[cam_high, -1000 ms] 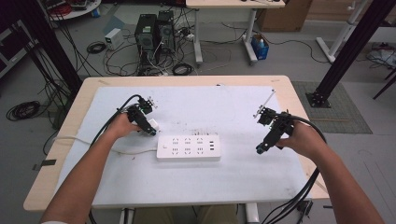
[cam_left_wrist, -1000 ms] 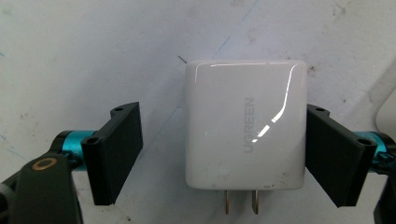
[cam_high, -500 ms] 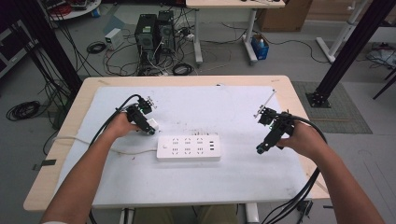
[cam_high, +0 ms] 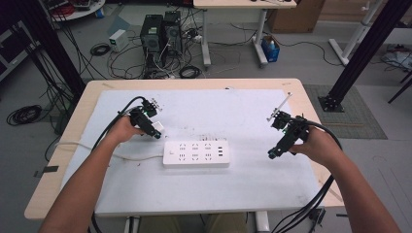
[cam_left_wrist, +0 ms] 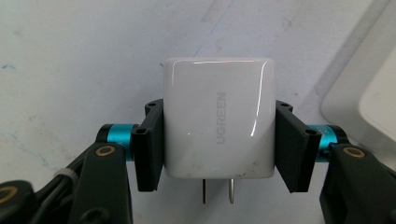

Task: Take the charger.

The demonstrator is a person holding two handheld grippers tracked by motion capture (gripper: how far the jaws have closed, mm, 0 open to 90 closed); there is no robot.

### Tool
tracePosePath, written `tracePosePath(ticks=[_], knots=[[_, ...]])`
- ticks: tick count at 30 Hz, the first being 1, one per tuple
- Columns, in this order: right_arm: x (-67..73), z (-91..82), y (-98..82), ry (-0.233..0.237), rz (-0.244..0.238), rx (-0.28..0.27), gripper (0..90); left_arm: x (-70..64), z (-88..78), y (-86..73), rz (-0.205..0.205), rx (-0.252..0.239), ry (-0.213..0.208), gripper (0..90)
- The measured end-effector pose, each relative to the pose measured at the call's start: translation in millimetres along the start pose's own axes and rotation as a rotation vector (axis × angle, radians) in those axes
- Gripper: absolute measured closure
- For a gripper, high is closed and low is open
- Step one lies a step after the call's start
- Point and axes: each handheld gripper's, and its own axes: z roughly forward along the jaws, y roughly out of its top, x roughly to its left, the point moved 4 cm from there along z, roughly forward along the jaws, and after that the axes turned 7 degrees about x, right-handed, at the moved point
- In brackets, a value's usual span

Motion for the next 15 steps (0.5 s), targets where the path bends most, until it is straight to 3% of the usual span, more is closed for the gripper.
tracePosePath(ticks=[3, 7, 9, 15], knots=[[-2.3, 0.8, -2.1, -0.025, 0.018, 0.009, 1.8, -6.4, -14.4, -1.8, 0.007, -0.024, 0.001, 42.6], [-2.5, 0.1, -2.7, -0.032, 0.021, 0.002, 1.8, -17.4, -34.1, -3.9, 0.049, -0.016, 0.003, 42.6], [-0.5, -0.2, -2.7, -0.034, 0.049, 0.010, 1.8, -23.7, -44.6, -4.8, 0.065, -0.014, -0.003, 42.6], [1.9, -0.6, -3.8, -0.040, 0.044, 0.015, 1.8, -37.9, -65.6, -6.1, 0.122, -0.043, -0.027, 42.6]])
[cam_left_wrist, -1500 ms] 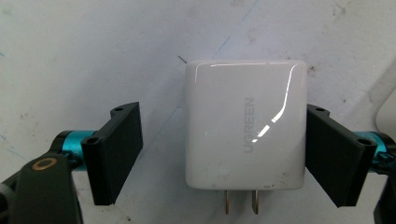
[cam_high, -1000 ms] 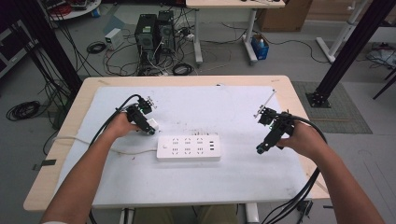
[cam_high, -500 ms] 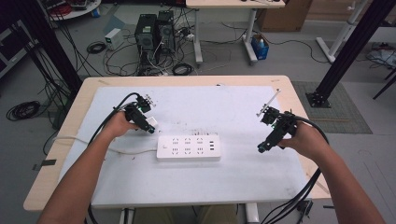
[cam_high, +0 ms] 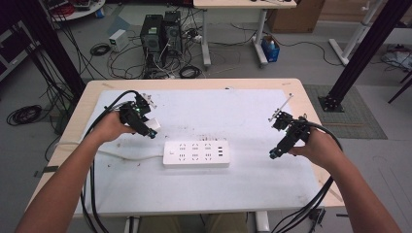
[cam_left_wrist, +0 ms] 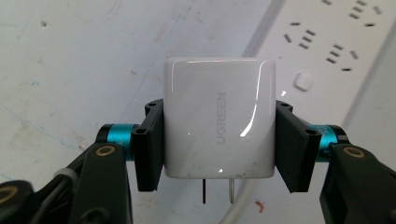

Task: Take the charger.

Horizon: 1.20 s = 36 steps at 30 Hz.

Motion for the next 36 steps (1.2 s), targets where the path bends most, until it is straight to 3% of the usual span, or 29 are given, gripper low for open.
tracePosePath(ticks=[1, 8, 11, 15, 17, 19, 25, 36], knots=[[-0.3, 0.1, -0.2, 0.002, -0.018, -0.005, 1.8, -2.0, -2.9, 0.2, 0.020, -0.002, -0.006, 42.6], [3.9, -2.7, -1.6, 0.014, 0.006, -0.014, 1.8, -16.6, -15.6, 3.6, 0.070, -0.039, -0.037, 42.6], [3.6, -4.4, -2.2, 0.011, -0.001, -0.021, 1.8, -26.4, -23.7, 4.8, 0.115, -0.054, -0.046, 42.6], [4.7, -7.2, -1.9, 0.007, -0.009, -0.028, 1.8, -37.2, -30.2, 6.4, 0.109, -0.082, -0.043, 42.6], [5.9, -9.5, -1.7, 0.007, -0.015, -0.032, 1.8, -39.9, -34.3, 6.6, 0.125, -0.074, -0.031, 42.6], [6.3, -11.6, -1.2, 0.004, -0.021, -0.041, 1.8, -45.8, -36.5, 7.6, 0.111, -0.101, -0.036, 42.6], [9.7, -17.0, 0.9, 0.006, -0.029, -0.061, 1.8, -57.7, -44.9, 11.2, 0.132, -0.111, -0.025, 42.6], [15.1, -19.4, 0.1, 0.016, -0.018, -0.073, 1.8, -66.6, -47.3, 13.9, 0.150, -0.132, -0.020, 42.6]])
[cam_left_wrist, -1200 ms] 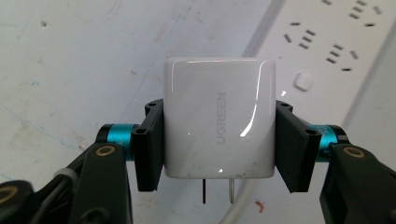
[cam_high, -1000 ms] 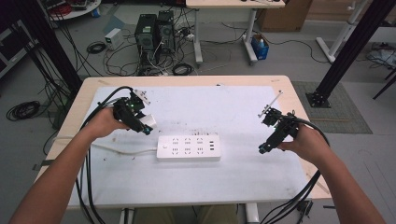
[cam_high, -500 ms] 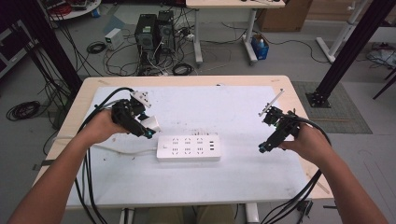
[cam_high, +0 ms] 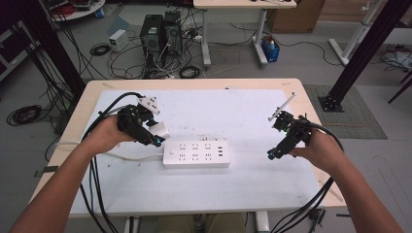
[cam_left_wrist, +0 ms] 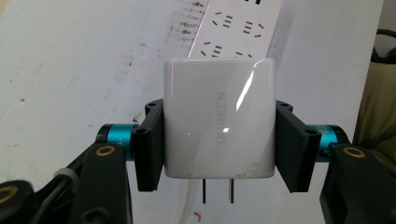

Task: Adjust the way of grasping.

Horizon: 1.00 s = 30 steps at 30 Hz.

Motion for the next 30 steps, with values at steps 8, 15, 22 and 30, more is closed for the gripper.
tracePosePath(ticks=[8, 15, 22, 30], knots=[[6.1, -7.9, 7.2, 0.049, 0.052, -0.082, 1.8, -6.3, 2.6, 9.7, 0.034, -0.017, -0.005, 42.6], [6.2, -9.1, 10.9, 0.064, 0.080, -0.107, 1.8, -9.6, 5.2, 17.3, 0.069, -0.012, -0.003, 42.6], [8.7, -7.1, 11.0, 0.125, 0.140, -0.151, 1.8, -17.3, 13.8, 29.5, 0.098, -0.056, -0.012, 42.5], [19.6, -5.8, 10.7, 0.266, 0.212, -0.243, 1.8, -30.5, 27.0, 46.2, 0.153, -0.092, -0.032, 42.6]])
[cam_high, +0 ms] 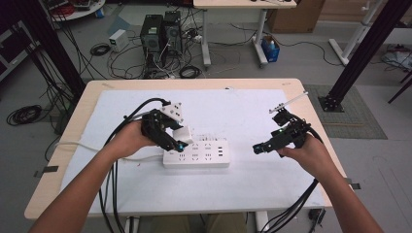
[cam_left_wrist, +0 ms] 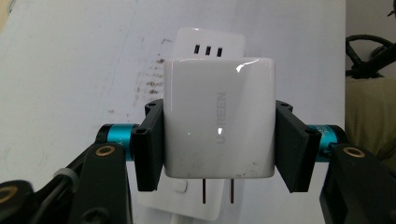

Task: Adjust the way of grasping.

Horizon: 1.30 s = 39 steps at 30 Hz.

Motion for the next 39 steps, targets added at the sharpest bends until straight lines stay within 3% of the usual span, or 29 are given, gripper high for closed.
tracePosePath(ticks=[10, 13, 21, 30, 34, 39], knots=[[4.5, 5.6, -2.7, 0.185, 0.086, -0.059, 1.8, -10.4, 17.0, 19.0, 0.028, -0.081, -0.037, 42.6], [5.3, 6.1, -2.5, 0.202, 0.100, -0.070, 1.8, -14.2, 24.0, 24.8, 0.019, -0.126, -0.058, 42.6], [10.2, 9.6, 2.5, 0.233, 0.125, -0.080, 1.8, -23.0, 39.7, 36.9, 0.046, -0.142, -0.061, 42.6], [21.1, 16.0, 14.9, 0.347, 0.154, -0.108, 1.8, -27.6, 44.1, 45.7, 0.073, -0.172, -0.050, 42.6], [22.9, 18.7, 19.1, 0.360, 0.172, -0.111, 1.8, -30.9, 47.7, 51.4, 0.062, -0.194, -0.052, 42.6], [26.8, 23.5, 24.0, 0.387, 0.193, -0.111, 1.8, -36.1, 51.8, 62.7, 0.079, -0.223, -0.048, 42.6]])
